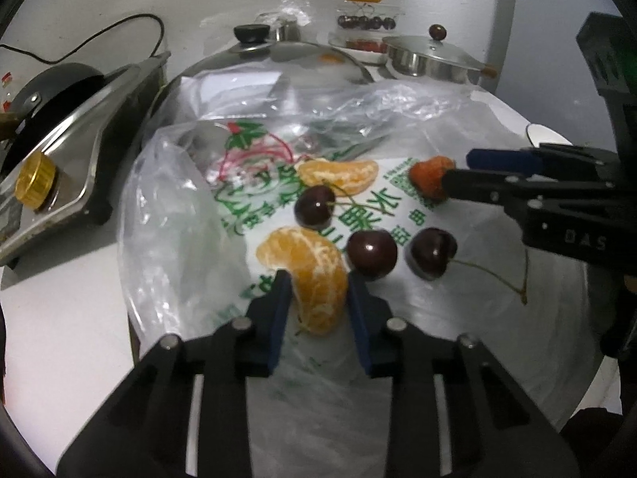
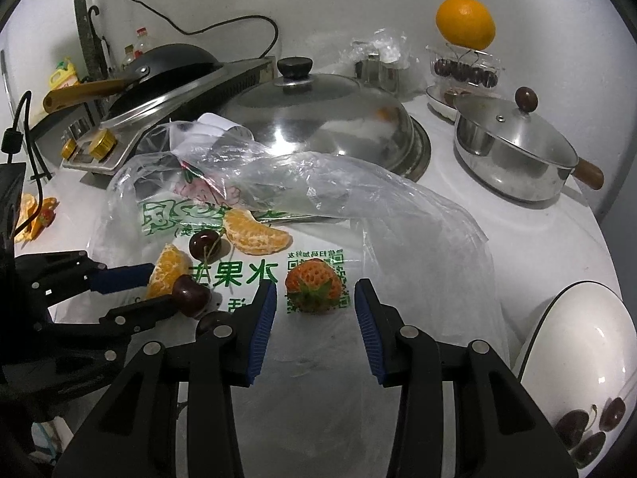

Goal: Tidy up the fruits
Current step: 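Close left gripper on a tangerine segment while right gripper closes on a strawberry, then lift the tangerine segment with left gripper and strawberry with right gripper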

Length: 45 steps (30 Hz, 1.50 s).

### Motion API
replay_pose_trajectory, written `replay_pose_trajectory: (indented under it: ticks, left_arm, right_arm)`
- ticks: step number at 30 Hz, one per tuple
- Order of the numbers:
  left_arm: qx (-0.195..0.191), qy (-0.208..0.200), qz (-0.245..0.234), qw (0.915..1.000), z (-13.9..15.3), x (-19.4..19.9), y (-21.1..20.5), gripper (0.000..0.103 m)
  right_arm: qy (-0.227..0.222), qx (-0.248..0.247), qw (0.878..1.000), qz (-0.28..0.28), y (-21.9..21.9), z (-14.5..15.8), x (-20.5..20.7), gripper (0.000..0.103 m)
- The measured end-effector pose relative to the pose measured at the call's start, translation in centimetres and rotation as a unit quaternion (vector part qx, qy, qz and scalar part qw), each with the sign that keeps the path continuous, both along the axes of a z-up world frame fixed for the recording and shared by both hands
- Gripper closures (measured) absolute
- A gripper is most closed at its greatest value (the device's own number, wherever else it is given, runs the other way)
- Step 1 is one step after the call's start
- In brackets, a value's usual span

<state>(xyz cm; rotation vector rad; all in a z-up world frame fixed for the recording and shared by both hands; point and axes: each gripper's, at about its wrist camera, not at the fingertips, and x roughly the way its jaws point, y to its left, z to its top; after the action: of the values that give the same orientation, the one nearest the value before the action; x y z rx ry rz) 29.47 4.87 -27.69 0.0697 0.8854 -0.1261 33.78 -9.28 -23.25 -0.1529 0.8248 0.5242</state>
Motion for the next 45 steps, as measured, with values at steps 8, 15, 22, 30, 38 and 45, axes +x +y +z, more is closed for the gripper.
replay_pose_trajectory:
  ticks: [8,15,22,30,38,45]
  left_arm:
    - [-0.019,-0.002,-0.003,0.9998,0.1,-0.4,0.5,0.077]
    - [-0.035,-0.007,-0.005,0.9993,0.3,-0.6,0.9,0.079]
    - [-0.051,-0.013,-0.008,0.9986,0.7,-1.1,1.1,0.079]
    - [-0.058,-0.022,-0.01,0.998,1.5,-1.5,1.3,0.079]
    - [-0.06,-0.036,-0.011,0.9975,2.8,-2.3,1.3,0.079]
    - [-0.057,-0.05,-0.014,0.997,4.0,-3.2,1.0,0.079]
  right_arm:
    - [0.01,-0.002,1.0,0.003,0.7,-0.6,0.5,0.06]
    - [0.017,-0.012,1.0,0.001,1.2,-1.3,1.1,0.06]
    - [0.009,-0.025,1.0,0.002,1.6,-1.5,1.0,0.068]
    - [0.001,-0.023,1.0,0.005,1.7,-0.9,0.6,0.068]
    - [-0.017,-0.017,1.0,0.008,1.6,0.6,-0.2,0.068]
    - [-0.033,-0.009,0.999,0.01,1.1,2.1,-1.5,0.068]
